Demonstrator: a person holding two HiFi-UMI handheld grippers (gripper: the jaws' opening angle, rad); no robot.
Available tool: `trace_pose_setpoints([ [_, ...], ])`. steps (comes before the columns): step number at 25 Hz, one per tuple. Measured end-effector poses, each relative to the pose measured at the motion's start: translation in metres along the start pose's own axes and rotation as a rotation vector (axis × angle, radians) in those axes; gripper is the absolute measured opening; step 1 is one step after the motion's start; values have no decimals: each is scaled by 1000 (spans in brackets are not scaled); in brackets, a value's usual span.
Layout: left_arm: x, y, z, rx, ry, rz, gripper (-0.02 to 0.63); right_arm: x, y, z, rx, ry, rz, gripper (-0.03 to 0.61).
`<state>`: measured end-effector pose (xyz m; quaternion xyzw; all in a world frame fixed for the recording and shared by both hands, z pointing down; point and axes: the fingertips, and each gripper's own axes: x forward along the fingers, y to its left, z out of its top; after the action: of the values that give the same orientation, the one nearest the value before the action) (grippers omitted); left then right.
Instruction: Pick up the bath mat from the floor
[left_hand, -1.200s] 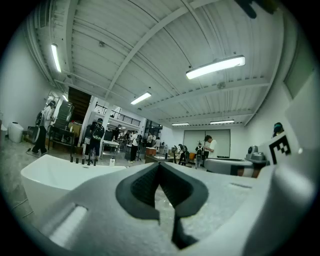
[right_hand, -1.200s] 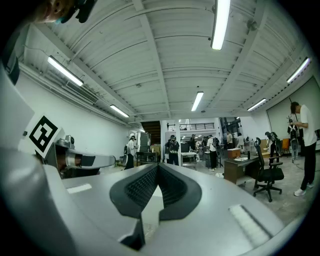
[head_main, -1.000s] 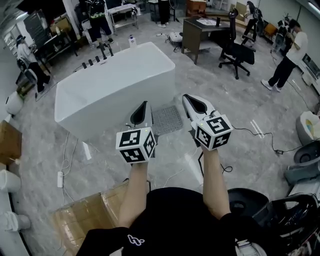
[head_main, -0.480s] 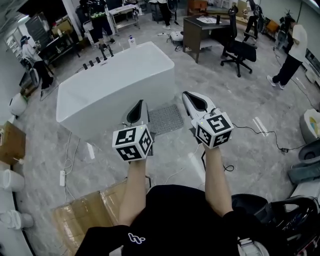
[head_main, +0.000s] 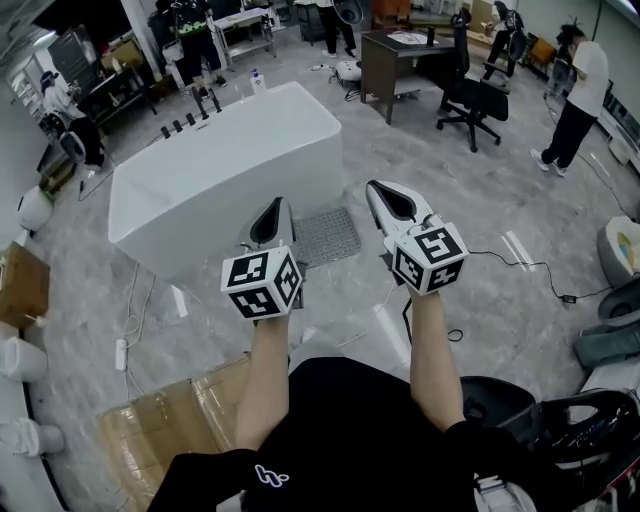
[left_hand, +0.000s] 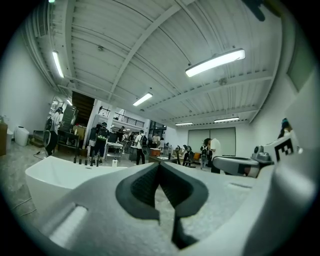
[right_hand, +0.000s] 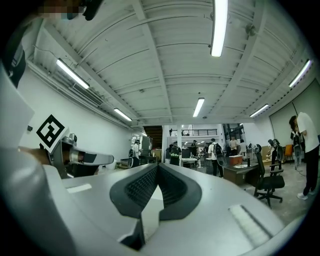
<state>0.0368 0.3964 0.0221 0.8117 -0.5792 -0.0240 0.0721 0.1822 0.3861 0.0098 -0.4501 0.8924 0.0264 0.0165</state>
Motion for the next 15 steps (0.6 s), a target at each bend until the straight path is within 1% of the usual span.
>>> trace_pose_setpoints([
  [4,4,6,0,8,-8,6,-2,7,-4,-3,4,-9,4,8],
  [8,10,26,-5,-1,-12,22,-2,26,1,-9,-11,-8,20,8],
  [15,45,51,-3,-29,-13,35,-2,66,-15,-12,-24,9,28,8],
])
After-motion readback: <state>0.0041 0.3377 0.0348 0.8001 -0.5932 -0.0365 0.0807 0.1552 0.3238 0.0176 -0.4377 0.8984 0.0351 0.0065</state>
